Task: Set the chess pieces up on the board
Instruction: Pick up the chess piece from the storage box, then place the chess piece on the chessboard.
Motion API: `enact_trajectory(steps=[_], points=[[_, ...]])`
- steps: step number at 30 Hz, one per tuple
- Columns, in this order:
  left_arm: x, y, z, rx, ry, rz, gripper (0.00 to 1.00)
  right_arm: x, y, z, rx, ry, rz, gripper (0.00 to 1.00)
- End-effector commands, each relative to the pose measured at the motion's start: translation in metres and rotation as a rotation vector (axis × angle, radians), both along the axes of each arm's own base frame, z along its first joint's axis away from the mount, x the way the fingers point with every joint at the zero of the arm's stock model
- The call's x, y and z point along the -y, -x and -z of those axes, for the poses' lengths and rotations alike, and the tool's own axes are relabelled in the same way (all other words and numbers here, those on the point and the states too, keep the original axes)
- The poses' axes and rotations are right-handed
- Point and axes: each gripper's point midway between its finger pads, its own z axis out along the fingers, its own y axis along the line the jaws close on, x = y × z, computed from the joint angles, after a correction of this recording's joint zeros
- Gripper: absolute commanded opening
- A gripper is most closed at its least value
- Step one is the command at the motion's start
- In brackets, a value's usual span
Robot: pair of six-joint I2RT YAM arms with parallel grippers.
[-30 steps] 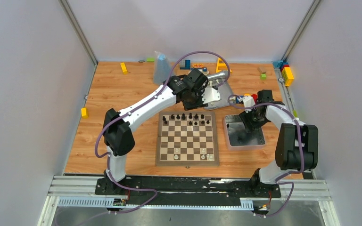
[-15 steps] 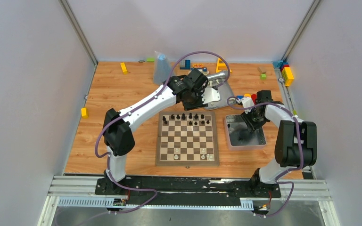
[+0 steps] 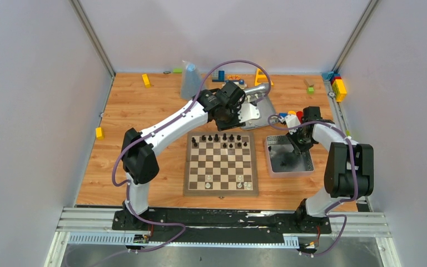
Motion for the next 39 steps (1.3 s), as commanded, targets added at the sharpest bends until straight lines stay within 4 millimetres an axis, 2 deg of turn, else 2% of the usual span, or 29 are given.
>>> enact_trajectory(steps=[1, 7, 11, 15, 17, 19, 22, 27, 34, 39], points=[[0.003, 0.000, -0.030, 0.021, 0.108, -0.018, 0.50, -0.008, 0.002, -0.007, 0.017, -0.048, -0.009, 0.02], [0.009, 0.003, -0.048, 0.031, 0.202, -0.009, 0.50, -0.031, 0.000, -0.036, 0.056, -0.172, -0.021, 0.00], [0.018, 0.012, -0.061, 0.025, 0.290, 0.033, 0.50, -0.060, -0.002, -0.072, 0.097, -0.328, -0.058, 0.00], [0.037, 0.032, -0.079, -0.023, 0.422, 0.129, 0.51, -0.098, 0.001, -0.118, 0.133, -0.545, -0.129, 0.00], [0.048, 0.048, -0.086, -0.086, 0.487, 0.193, 0.58, -0.117, 0.005, -0.139, 0.135, -0.663, -0.172, 0.00], [0.058, 0.060, -0.094, -0.133, 0.541, 0.246, 0.64, -0.134, 0.010, -0.157, 0.125, -0.760, -0.212, 0.00], [0.068, 0.072, -0.106, -0.179, 0.603, 0.311, 0.67, -0.153, 0.016, -0.177, 0.108, -0.871, -0.263, 0.00], [0.083, 0.082, -0.113, -0.174, 0.654, 0.425, 0.67, -0.172, 0.025, -0.195, 0.092, -0.976, -0.326, 0.00], [0.099, 0.094, -0.094, -0.118, 0.629, 0.585, 0.62, -0.184, 0.034, -0.208, 0.072, -1.065, -0.366, 0.00], [0.105, 0.094, -0.083, -0.112, 0.601, 0.617, 0.58, -0.186, 0.039, -0.209, 0.057, -1.094, -0.368, 0.00]])
